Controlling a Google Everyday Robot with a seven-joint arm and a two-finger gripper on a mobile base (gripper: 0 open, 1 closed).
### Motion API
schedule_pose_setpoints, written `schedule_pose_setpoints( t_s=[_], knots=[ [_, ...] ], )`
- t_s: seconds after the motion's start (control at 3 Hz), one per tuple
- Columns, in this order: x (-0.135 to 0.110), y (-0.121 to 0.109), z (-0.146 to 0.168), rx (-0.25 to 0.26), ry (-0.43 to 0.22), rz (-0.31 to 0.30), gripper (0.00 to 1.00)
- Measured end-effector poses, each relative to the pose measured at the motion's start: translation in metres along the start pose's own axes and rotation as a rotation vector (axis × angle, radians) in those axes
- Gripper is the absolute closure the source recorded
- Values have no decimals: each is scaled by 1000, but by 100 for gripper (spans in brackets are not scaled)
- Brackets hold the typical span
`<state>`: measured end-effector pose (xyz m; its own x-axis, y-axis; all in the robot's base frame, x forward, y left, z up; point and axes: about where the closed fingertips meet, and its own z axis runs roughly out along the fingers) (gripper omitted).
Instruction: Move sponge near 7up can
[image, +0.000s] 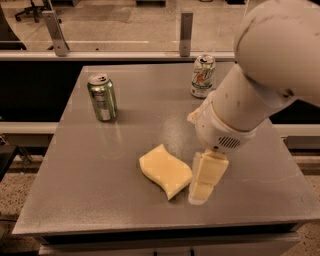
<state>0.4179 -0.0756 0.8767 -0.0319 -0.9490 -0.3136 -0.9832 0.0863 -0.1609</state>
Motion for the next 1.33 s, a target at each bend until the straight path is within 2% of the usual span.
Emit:
schedule_pose_setpoints(
  t_s=[0.67,1.0,1.33],
  knots=[
    [-8,9,39,-28,11,-17,0],
    [-10,10,46,-36,17,-18,16],
    [-11,7,45,-44,17,-4,40]
  ],
)
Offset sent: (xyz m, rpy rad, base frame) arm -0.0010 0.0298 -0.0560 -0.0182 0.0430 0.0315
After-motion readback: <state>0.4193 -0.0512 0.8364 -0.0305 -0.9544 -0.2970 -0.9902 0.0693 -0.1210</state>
